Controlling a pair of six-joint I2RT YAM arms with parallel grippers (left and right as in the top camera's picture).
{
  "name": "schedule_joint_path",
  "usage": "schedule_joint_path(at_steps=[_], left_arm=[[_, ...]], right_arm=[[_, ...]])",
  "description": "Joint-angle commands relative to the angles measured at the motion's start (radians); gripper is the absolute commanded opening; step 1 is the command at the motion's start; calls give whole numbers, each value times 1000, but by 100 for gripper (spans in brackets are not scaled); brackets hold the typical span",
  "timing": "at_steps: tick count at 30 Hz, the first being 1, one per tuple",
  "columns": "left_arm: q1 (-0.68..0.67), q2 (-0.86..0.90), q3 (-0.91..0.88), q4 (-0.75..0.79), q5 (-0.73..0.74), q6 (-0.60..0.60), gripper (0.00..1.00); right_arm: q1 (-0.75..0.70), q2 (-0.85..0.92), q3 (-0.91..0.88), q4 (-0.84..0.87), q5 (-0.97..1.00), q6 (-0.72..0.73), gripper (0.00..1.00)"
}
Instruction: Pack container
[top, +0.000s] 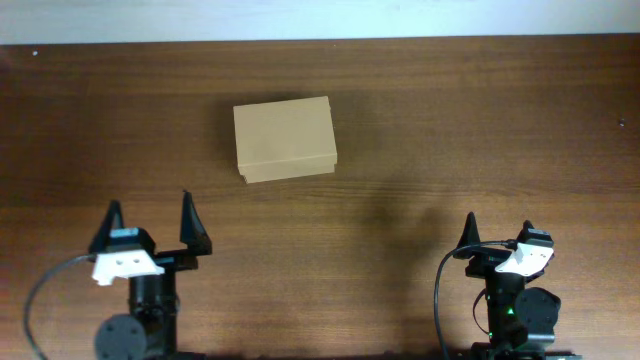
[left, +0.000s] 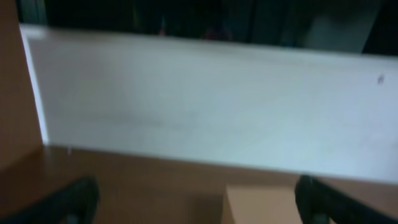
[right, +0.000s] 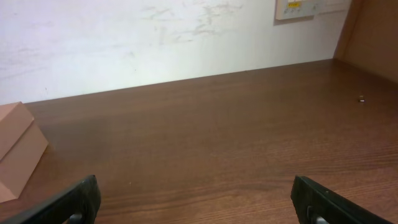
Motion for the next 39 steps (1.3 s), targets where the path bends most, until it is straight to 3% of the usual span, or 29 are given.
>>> schedule_joint_path(at_steps=[1, 11, 23, 39], left_arm=[[2, -63, -123, 63, -39, 1, 100], [26, -185, -339, 136, -55, 1, 100], [100, -185, -338, -34, -56, 1, 100], [100, -185, -338, -37, -56, 1, 100]], right_arm=[[5, -10, -10, 2, 16, 1, 99], [5, -10, -10, 2, 16, 1, 99], [5, -10, -10, 2, 16, 1, 99], [5, -10, -10, 2, 16, 1, 99]])
